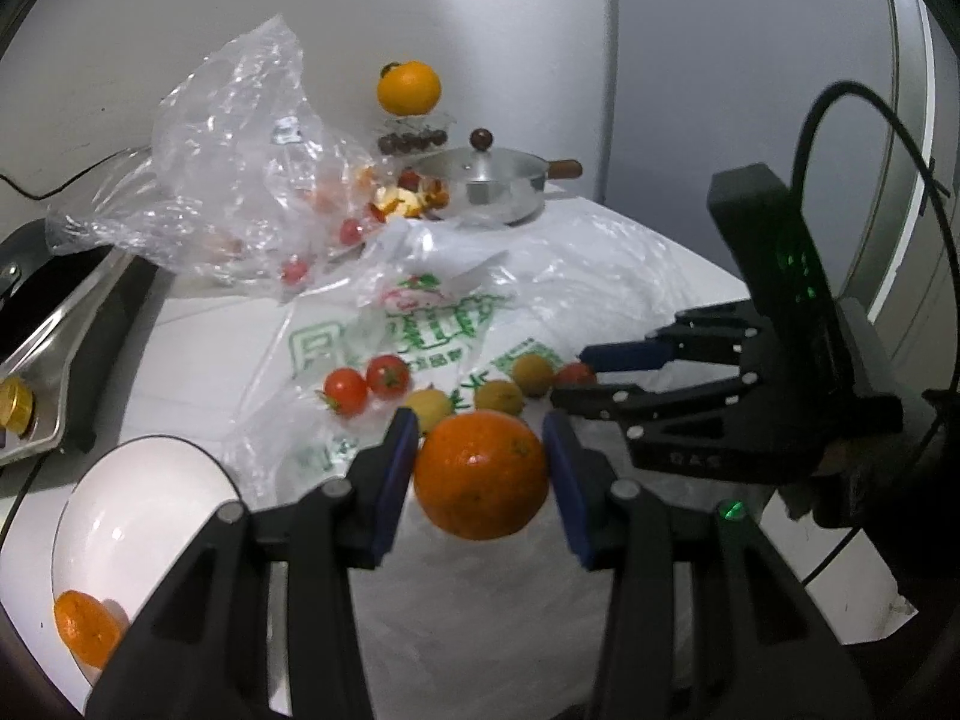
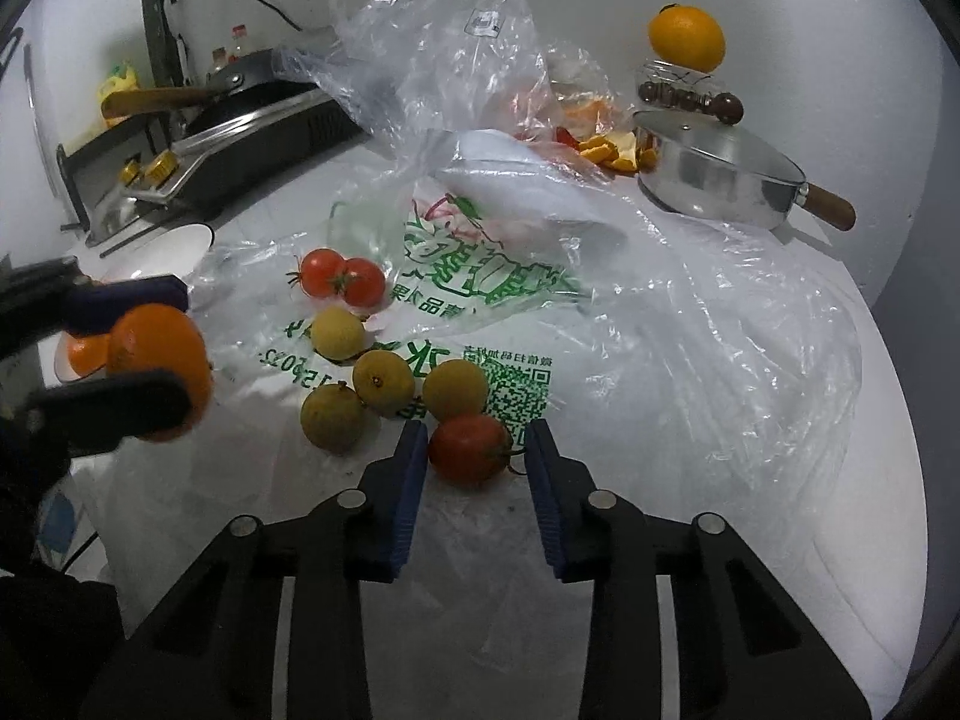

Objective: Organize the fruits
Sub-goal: 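Carry the mandarin and the cherry tomato over to the white plate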

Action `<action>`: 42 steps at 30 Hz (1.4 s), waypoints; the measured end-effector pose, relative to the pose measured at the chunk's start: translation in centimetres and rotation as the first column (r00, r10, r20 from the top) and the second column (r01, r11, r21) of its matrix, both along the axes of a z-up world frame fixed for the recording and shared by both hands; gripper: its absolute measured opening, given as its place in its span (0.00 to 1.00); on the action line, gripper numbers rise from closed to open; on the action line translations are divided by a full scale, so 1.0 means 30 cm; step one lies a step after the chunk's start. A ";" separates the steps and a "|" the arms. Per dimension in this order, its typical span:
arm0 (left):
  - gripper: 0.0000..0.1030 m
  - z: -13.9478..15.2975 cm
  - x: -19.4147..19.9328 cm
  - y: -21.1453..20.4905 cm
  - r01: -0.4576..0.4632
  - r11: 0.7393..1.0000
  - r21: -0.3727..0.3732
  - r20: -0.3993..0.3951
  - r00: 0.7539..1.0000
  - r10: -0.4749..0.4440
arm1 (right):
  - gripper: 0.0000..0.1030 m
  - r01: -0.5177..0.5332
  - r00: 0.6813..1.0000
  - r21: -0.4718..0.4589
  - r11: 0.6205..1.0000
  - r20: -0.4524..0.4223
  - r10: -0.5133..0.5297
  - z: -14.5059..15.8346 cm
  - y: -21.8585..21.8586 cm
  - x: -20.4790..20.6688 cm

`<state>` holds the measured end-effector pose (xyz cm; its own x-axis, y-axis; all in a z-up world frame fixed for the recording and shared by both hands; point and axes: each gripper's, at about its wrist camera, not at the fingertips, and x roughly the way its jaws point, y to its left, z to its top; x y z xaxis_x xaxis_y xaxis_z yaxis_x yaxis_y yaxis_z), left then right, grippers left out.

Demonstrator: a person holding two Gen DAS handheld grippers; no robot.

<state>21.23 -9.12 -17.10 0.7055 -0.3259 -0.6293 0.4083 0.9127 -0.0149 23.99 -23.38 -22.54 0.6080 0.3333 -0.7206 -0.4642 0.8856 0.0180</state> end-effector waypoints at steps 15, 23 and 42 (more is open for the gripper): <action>0.43 0.050 -0.069 0.100 -0.043 0.998 -0.039 0.052 0.998 0.045 | 0.33 0.001 0.999 -0.065 0.998 0.047 0.002 0.048 0.072 -0.041; 0.43 0.080 -0.107 0.176 -0.073 0.995 -0.067 0.073 0.994 0.078 | 0.33 -0.012 0.996 -0.056 0.998 0.089 0.017 0.120 0.119 -0.096; 0.43 0.090 -0.191 0.427 -0.222 0.972 -0.077 0.111 0.967 0.230 | 0.33 -0.097 0.983 -0.070 0.993 0.152 0.107 0.227 0.314 -0.177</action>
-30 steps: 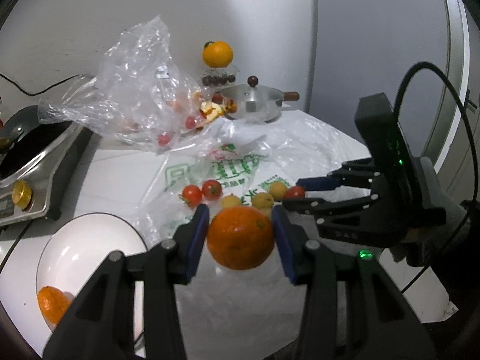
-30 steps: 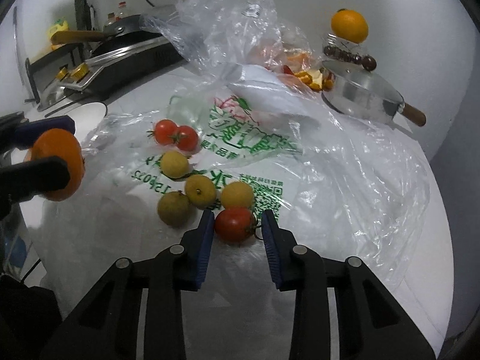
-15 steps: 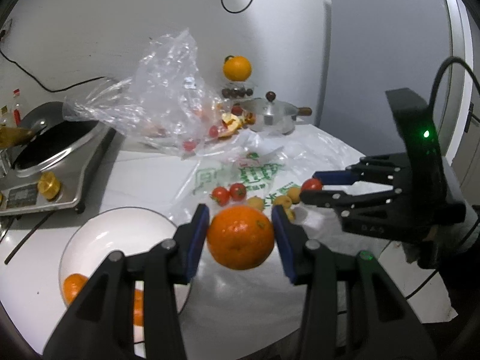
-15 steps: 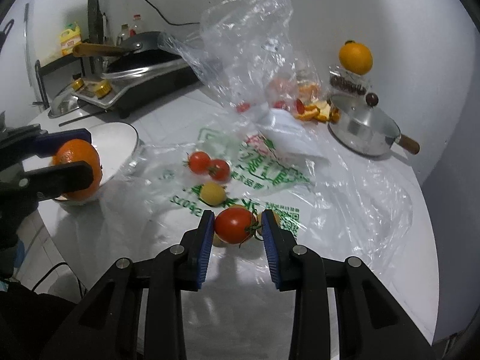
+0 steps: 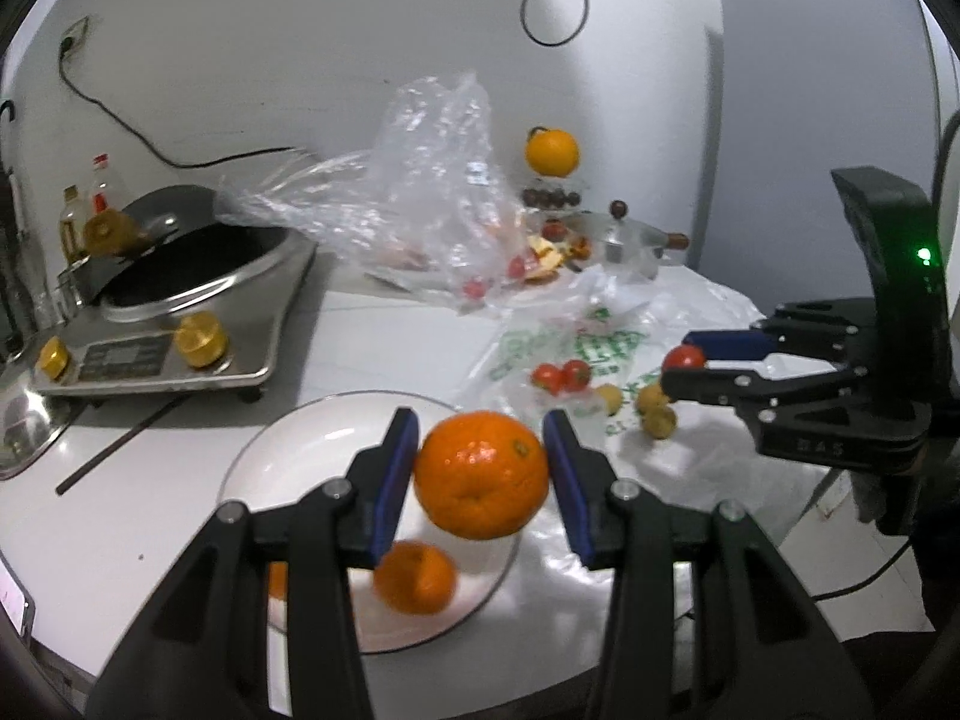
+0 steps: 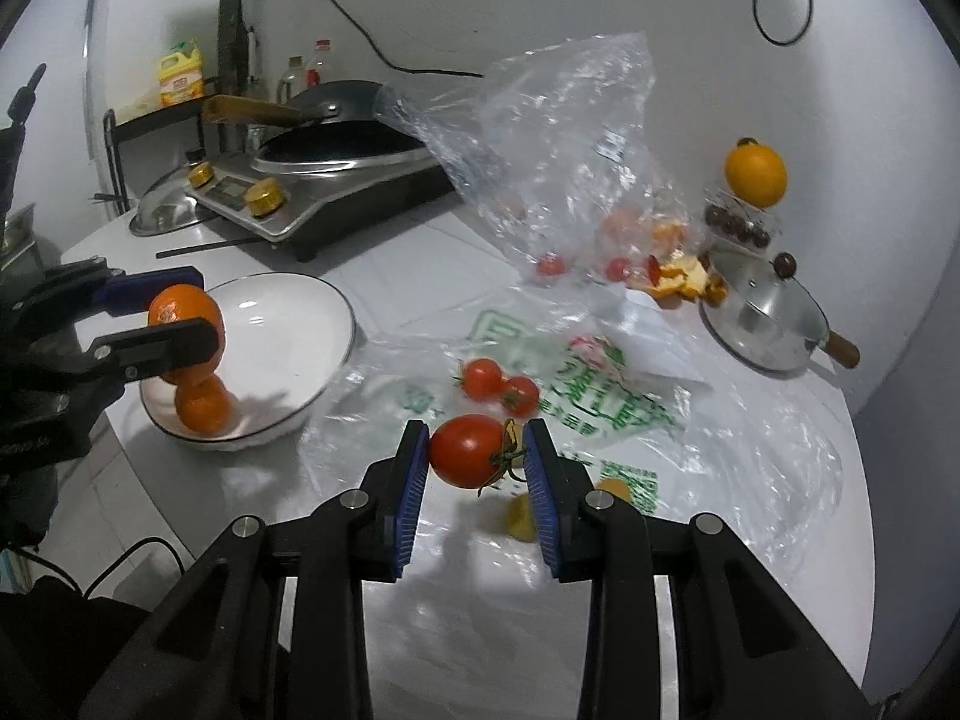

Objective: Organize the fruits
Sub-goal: 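Carry the mandarin and the cherry tomato over to the white plate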

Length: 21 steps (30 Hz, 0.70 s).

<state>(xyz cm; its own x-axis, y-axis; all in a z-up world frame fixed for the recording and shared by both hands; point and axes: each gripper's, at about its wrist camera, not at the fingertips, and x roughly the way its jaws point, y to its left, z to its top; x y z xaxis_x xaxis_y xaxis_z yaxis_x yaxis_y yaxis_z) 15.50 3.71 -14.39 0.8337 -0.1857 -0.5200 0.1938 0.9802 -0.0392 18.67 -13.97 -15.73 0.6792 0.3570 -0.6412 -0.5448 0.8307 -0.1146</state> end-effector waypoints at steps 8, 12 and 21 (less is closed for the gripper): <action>0.43 -0.017 -0.009 0.094 -0.043 0.999 -0.015 -0.002 0.999 0.043 | 0.33 -0.038 0.999 -0.011 0.999 -0.008 0.038 0.001 0.094 -0.016; 0.43 -0.031 -0.014 0.129 -0.058 0.998 -0.004 -0.006 0.998 0.058 | 0.33 -0.065 0.998 -0.019 0.998 -0.014 0.065 -0.004 0.152 -0.017; 0.43 -0.066 0.004 0.196 -0.093 0.996 0.011 -0.018 0.996 0.093 | 0.33 -0.133 0.991 -0.023 0.991 -0.022 0.133 -0.007 0.273 -0.025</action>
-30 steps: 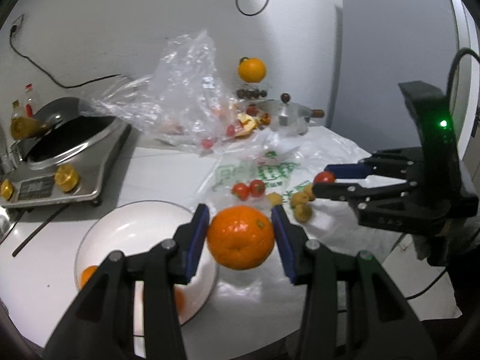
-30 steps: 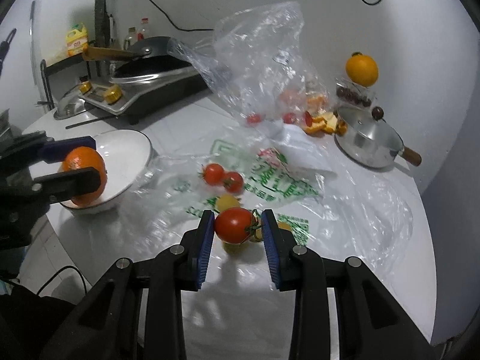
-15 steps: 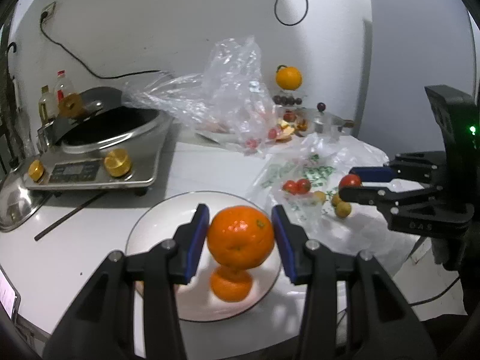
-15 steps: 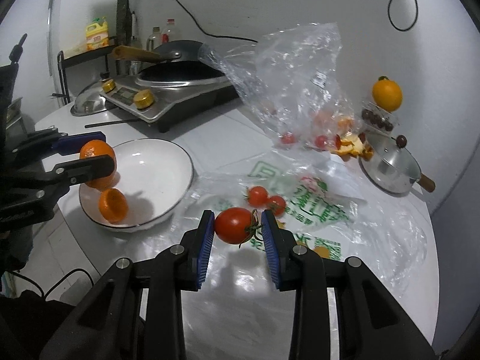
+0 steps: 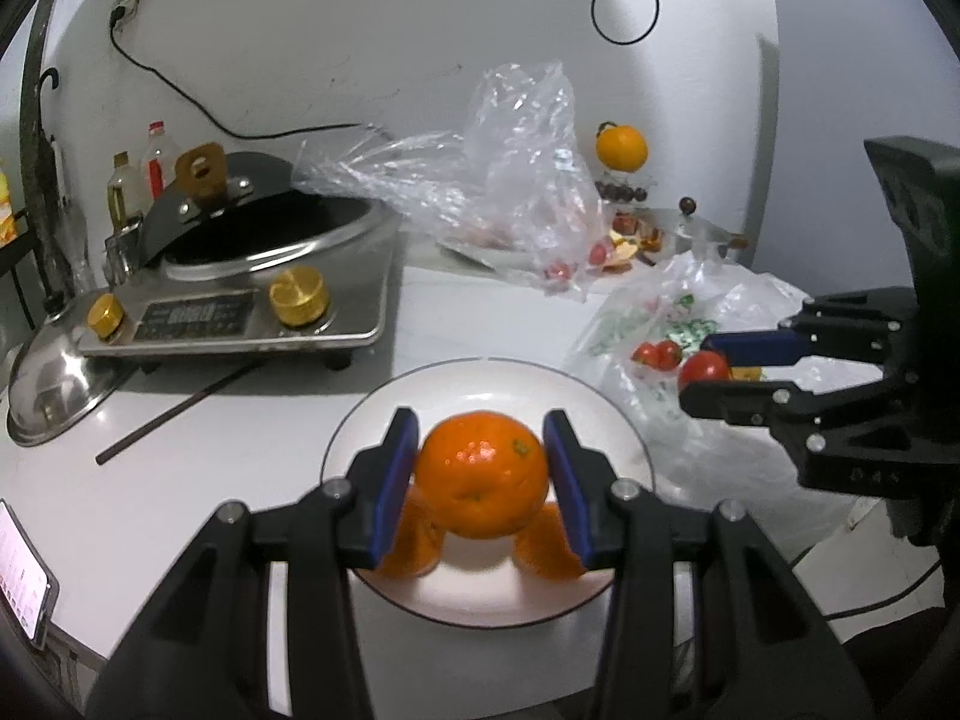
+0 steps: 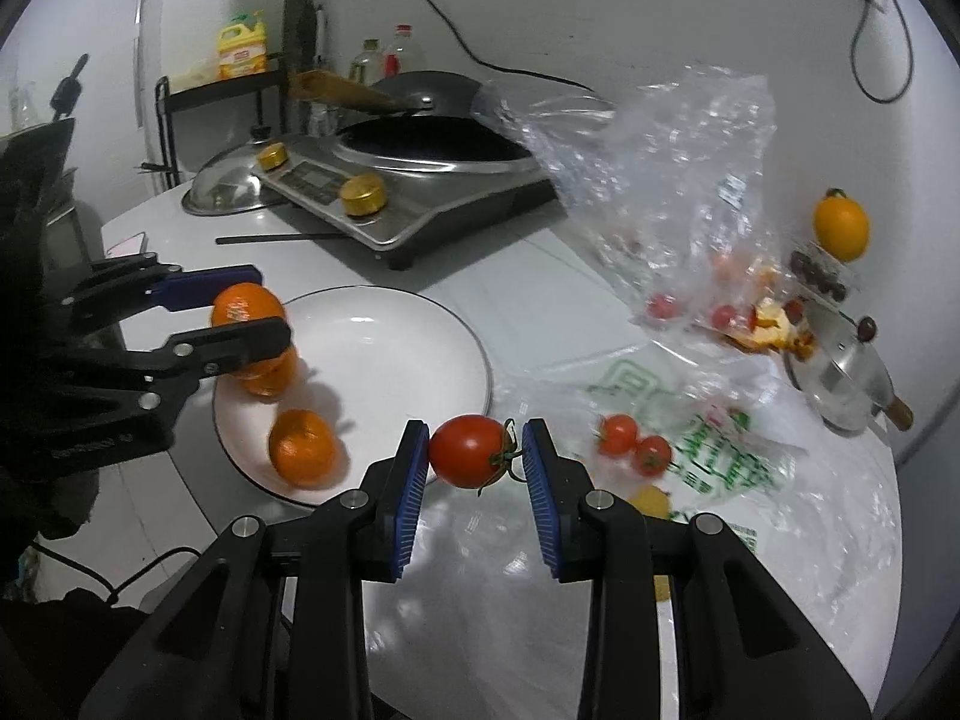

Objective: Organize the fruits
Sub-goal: 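Carry the mandarin and the cherry tomato over to the white plate, then open the left tool to drop the mandarin while the right tool holds the tomato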

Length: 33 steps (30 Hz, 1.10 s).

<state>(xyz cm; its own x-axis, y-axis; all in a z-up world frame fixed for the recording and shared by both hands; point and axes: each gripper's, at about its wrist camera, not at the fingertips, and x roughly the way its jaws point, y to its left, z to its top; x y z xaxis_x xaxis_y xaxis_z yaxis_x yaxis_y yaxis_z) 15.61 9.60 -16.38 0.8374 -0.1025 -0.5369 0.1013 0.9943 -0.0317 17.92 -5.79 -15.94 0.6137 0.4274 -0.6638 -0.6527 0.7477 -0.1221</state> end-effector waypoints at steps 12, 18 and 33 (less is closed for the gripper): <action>0.43 -0.044 0.041 0.004 0.009 1.000 -0.007 -0.028 1.000 -0.009 | 0.33 -0.048 0.998 -0.016 0.999 -0.047 0.047 -0.056 0.081 -0.002; 0.43 -0.059 0.058 0.012 0.012 1.000 -0.027 -0.037 0.999 -0.013 | 0.33 -0.057 0.995 -0.029 0.998 -0.079 0.055 -0.099 0.119 0.012; 0.57 -0.057 0.073 0.025 -0.010 0.996 -0.084 -0.044 0.999 0.007 | 0.33 -0.047 0.992 -0.049 0.998 -0.123 0.041 -0.156 0.131 0.035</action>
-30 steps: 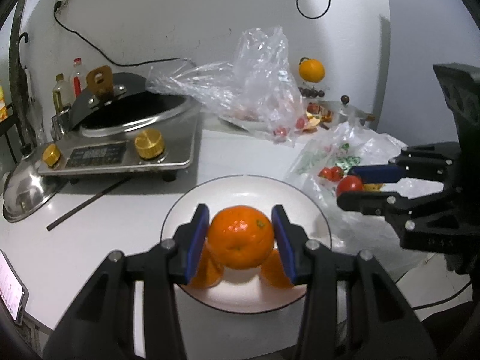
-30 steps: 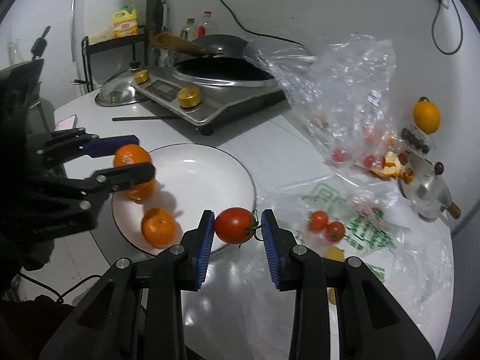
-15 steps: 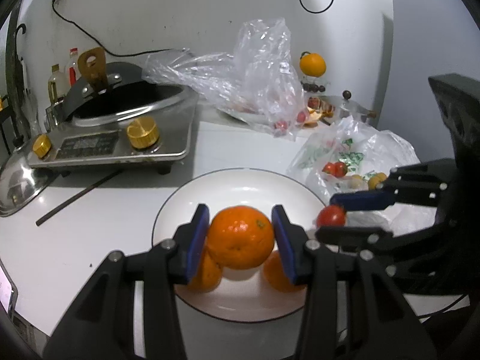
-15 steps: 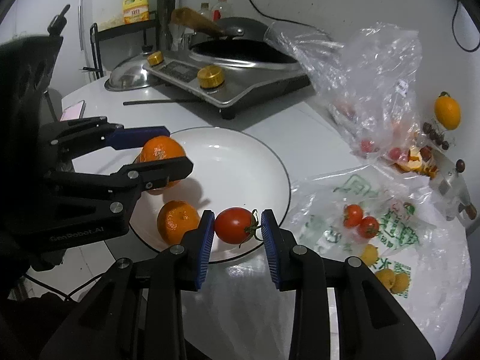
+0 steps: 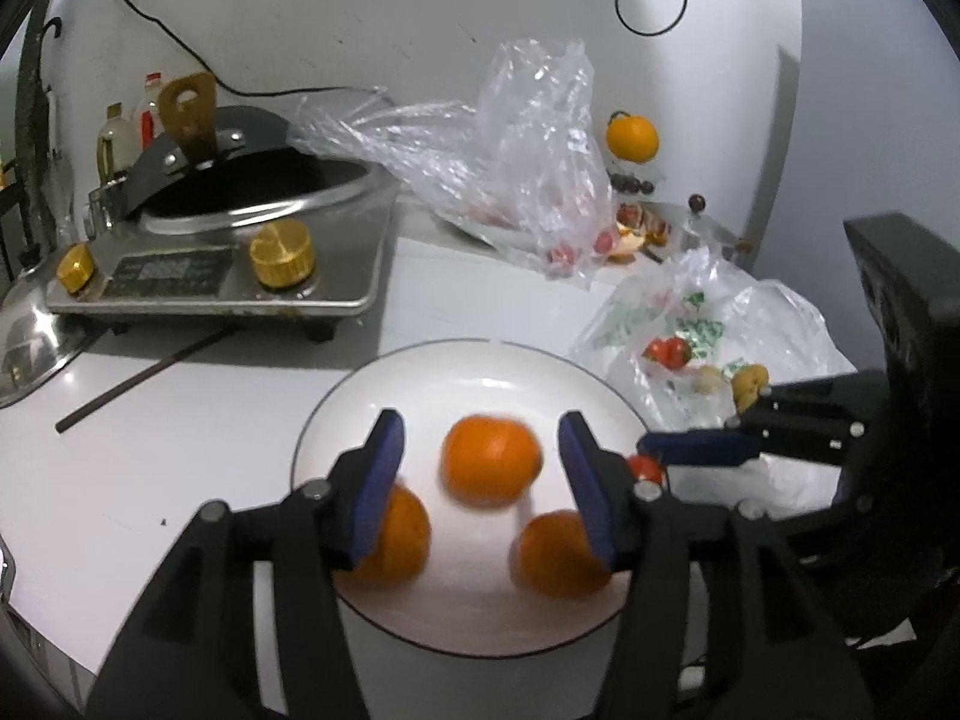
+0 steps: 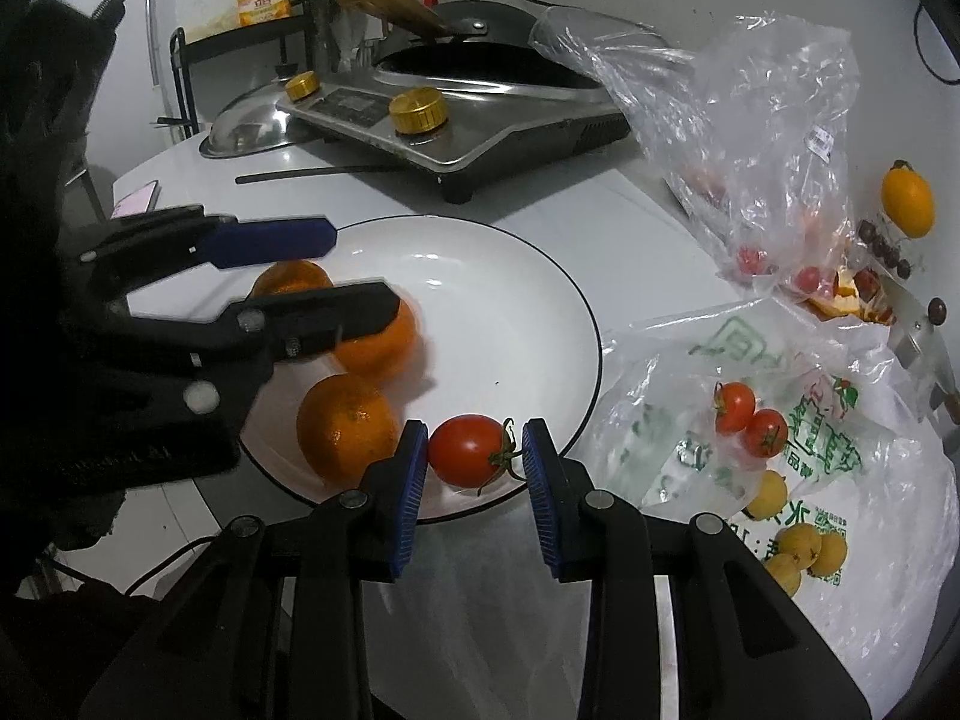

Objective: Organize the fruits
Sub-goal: 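Open the left tool to drop the mandarin while the right tool holds the tomato, then lower the red cherry tomato onto the plate and open the right tool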

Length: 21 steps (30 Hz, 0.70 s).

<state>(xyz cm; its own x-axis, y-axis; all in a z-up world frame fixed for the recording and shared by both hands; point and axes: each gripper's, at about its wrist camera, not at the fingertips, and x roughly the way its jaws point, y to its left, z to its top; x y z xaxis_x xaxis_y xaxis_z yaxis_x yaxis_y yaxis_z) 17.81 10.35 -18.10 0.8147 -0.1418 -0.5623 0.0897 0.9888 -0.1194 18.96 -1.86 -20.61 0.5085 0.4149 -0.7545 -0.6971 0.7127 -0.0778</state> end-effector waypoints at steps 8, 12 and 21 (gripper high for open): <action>0.66 0.014 -0.021 0.012 -0.028 1.000 0.003 0.006 1.000 0.028 | 0.35 0.010 1.000 0.017 1.000 0.007 -0.011 0.012 -0.013 -0.006; 0.66 0.022 -0.032 0.002 -0.026 1.000 0.009 0.009 1.000 0.026 | 0.38 0.019 1.000 0.031 0.999 0.015 -0.019 0.025 -0.033 -0.012; 0.66 0.034 -0.042 -0.032 -0.025 0.999 0.022 0.003 1.000 0.025 | 0.41 0.028 0.999 0.058 0.998 0.028 -0.029 0.049 -0.084 -0.031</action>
